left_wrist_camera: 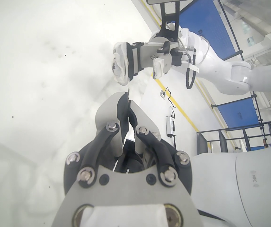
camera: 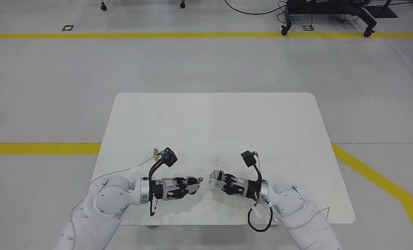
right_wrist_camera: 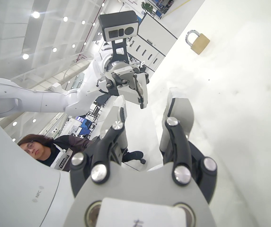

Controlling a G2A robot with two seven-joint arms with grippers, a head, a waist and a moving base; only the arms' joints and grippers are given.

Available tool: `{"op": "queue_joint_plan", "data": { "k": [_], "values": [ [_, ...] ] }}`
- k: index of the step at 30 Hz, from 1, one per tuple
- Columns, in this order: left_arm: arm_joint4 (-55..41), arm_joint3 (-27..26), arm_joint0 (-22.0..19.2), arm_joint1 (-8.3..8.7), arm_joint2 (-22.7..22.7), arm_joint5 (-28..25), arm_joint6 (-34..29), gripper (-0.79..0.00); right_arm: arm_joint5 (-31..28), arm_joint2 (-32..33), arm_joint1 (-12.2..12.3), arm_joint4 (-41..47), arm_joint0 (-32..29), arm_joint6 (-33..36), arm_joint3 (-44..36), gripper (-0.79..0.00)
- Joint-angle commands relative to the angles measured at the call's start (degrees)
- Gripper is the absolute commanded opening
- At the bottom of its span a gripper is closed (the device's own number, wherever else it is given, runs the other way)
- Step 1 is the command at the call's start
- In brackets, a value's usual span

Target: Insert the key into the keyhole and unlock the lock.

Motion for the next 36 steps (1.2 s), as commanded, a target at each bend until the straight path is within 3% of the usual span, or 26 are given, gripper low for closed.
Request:
{"op": "queue_joint_plan", "data": {
  "k": [1, 8, 18, 25, 36],
  "values": [
    [-0.81, -0.2, 0.05, 0.16, 0.34, 0.04, -1.55, -0.785, -0.21, -0.5, 0.02, 0.06, 0.08, 0.73, -0.11, -0.456],
    [-4.99, 1.74, -1.83, 0.21, 3.66, 2.28, -7.27, -0.785, -1.35, -2.17, 0.26, 1.07, 0.75, 4.21, 0.05, -0.493],
    [-4.11, 3.36, -4.1, 0.2, 6.15, 4.57, -7.43, -0.785, -1.78, -3.91, 0.65, 1.79, 2.02, 7.32, 0.65, -0.597],
    [-3.74, 3.58, -4.66, 0.36, 6.97, 4.84, -7.3, -0.785, -1.6, -4.99, 0.77, 0.95, 2.67, 7.56, 0.87, -0.776],
    [-3.51, 3.54, -4.84, 0.92, 6.73, 5.19, -6.27, -0.785, -2.01, -5.7, 1.17, 0.2, 3.02, 6.86, 1.0, -0.785]
  ]
}}
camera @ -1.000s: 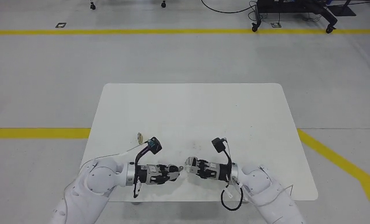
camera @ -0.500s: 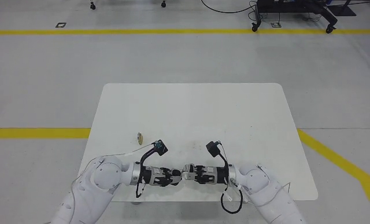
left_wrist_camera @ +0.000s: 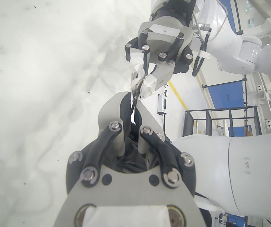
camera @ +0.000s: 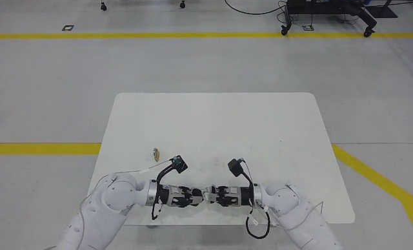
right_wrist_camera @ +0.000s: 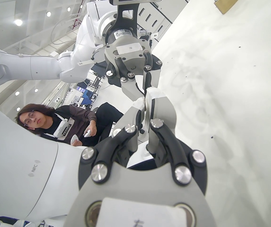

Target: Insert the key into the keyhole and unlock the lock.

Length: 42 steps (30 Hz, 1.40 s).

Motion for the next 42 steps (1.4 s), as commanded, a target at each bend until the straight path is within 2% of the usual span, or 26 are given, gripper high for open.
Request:
{"op": "queue_joint_plan", "data": {
  "k": [1, 13, 14, 15, 16, 18, 26, 29, 35, 42],
  "values": [
    [-0.16, -0.04, 0.09, 0.15, -0.34, 0.04, 0.25, -0.785, -0.08, -0.06, 0.06, -0.03, 0.0, -0.13, 0.0, -0.785],
    [-1.5, -1.17, 1.04, 1.22, -2.4, -0.44, 0.31, -0.785, 0.32, -0.67, 0.42, 0.11, 0.41, -1.31, 0.52, -0.785],
    [-1.32, -1.32, 1.1, 1.29, -2.38, -0.47, 0.16, -0.785, 0.41, -0.6, 0.45, 0.22, 0.48, -1.61, 0.58, -0.736],
    [-1.19, -1.58, 1.19, 1.37, -2.3, -0.57, -0.01, -0.785, 0.42, -0.42, 0.5, 0.55, 0.53, -2.06, 0.67, -0.523],
    [-1.14, -1.67, 1.23, 1.41, -2.28, -0.61, -0.05, -0.785, 0.4, -0.35, 0.53, 0.68, 0.53, -2.19, 0.7, -0.474],
    [-1.09, -1.92, 1.32, 1.52, -2.15, -0.7, -0.38, -0.785, 0.21, -0.03, 0.66, 1.14, 0.51, -2.58, 0.76, -0.443],
    [-2.73, -1.96, 0.77, 1.84, -0.74, -1.01, -3.61, -0.785, 0.41, -0.22, 0.93, -0.44, 0.36, -3.35, 0.37, -0.489],
    [-2.56, -1.73, 0.45, 1.88, -0.13, -0.6, -3.94, -0.785, 0.3, -0.55, 0.99, -0.44, 0.32, -3.27, 0.19, -0.551],
    [-1.03, -1.47, -0.34, 1.77, 1.85, 0.18, -4.16, -0.785, 0.47, -1.42, 1.06, -1.23, 0.49, -2.88, -0.01, -0.619],
    [-0.75, -0.72, -1.21, 1.72, 3.12, 0.53, -3.57, -0.785, 0.53, -2.4, 1.16, -2.17, 0.7, -2.47, -0.08, -0.603]
  ]
}}
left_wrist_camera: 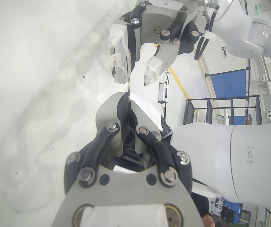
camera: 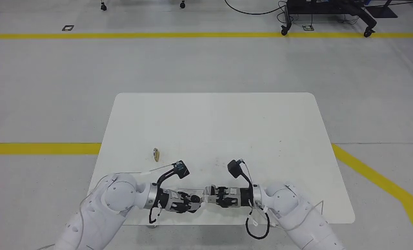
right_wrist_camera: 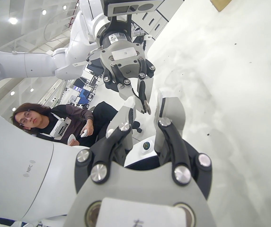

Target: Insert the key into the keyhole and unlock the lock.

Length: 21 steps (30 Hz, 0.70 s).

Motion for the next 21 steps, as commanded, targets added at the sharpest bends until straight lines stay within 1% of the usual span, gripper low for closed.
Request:
{"op": "queue_joint_plan", "data": {
  "k": [1, 2, 3, 13, 14, 15, 16, 21],
  "values": [
    [-0.15, 0.22, -0.18, 0.03, 0.19, 0.05, 0.1, -0.785, 0.04, -0.35, 0.03, -0.09, 0.09, 0.42, -0.08, -0.646],
    [-0.22, 0.28, -0.23, 0.03, 0.24, 0.08, 0.15, -0.785, 0.03, -0.42, 0.04, 0.0, 0.12, 0.47, -0.07, -0.693],
    [-0.19, 0.38, -0.31, 0.05, 0.34, 0.19, 0.18, -0.785, -0.03, -0.55, 0.06, 0.05, 0.16, 0.63, -0.07, -0.785],
    [0.28, 0.6, -0.84, 0.16, 1.32, 0.81, 1.03, -0.785, -0.14, -1.53, 0.28, 0.28, 0.78, 1.52, 0.27, -0.785],
    [0.31, 0.62, -0.86, 0.18, 1.26, 0.93, 1.41, -0.542, -0.16, -1.56, 0.3, 0.39, 0.82, 1.43, 0.34, -0.785],
    [0.32, 0.64, -0.85, 0.21, 1.18, 1.1, 1.77, -0.028, -0.2, -1.61, 0.32, 0.43, 0.88, 1.41, 0.4, -0.785],
    [0.18, 0.63, -0.85, 0.25, 1.12, 1.1, 1.91, 0.0, -0.19, -1.58, 0.35, 0.53, 0.94, 1.22, 0.5, -0.785],
    [-0.49, 0.53, -0.79, 0.59, 0.12, 0.44, 2.66, 0.0, -0.48, -1.16, 0.45, 0.72, 0.92, -0.75, 0.73, -0.785]
  ]
}}
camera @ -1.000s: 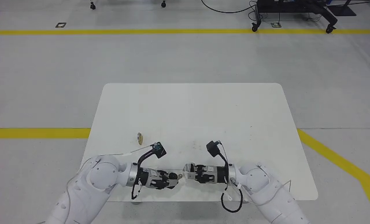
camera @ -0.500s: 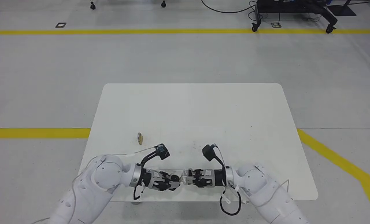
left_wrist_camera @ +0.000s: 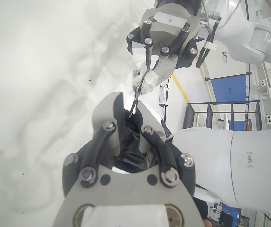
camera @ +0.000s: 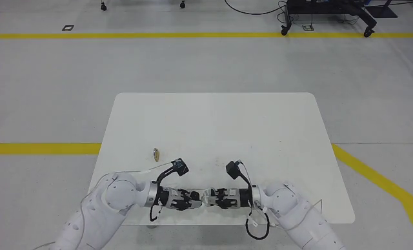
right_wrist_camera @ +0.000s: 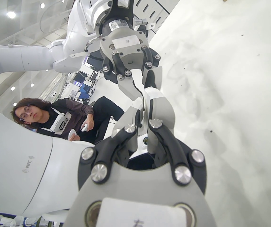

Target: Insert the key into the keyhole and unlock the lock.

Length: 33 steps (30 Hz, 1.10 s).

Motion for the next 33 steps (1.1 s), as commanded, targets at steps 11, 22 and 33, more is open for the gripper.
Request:
{"op": "queue_joint_plan", "data": {
  "k": [11, 22, 33],
  "values": [
    [-3.48, -1.42, 4.0, 0.89, -5.23, -3.54, 11.38, 0.0, -0.42, 2.82, 0.07, 1.65, -1.56, -10.51, -0.04, -0.785],
    [-2.73, -0.95, 5.97, -0.34, -3.08, -0.89, 23.66, -0.437, 0.74, 2.29, -0.37, 1.53, -1.64, -13.06, 0.12, -0.785],
    [-2.58, 0.03, 5.24, -0.97, -1.7, 0.49, 24.39, -0.613, 1.03, 1.59, -0.54, 2.63, -0.9, -11.38, 0.74, -0.785]
  ]
}}
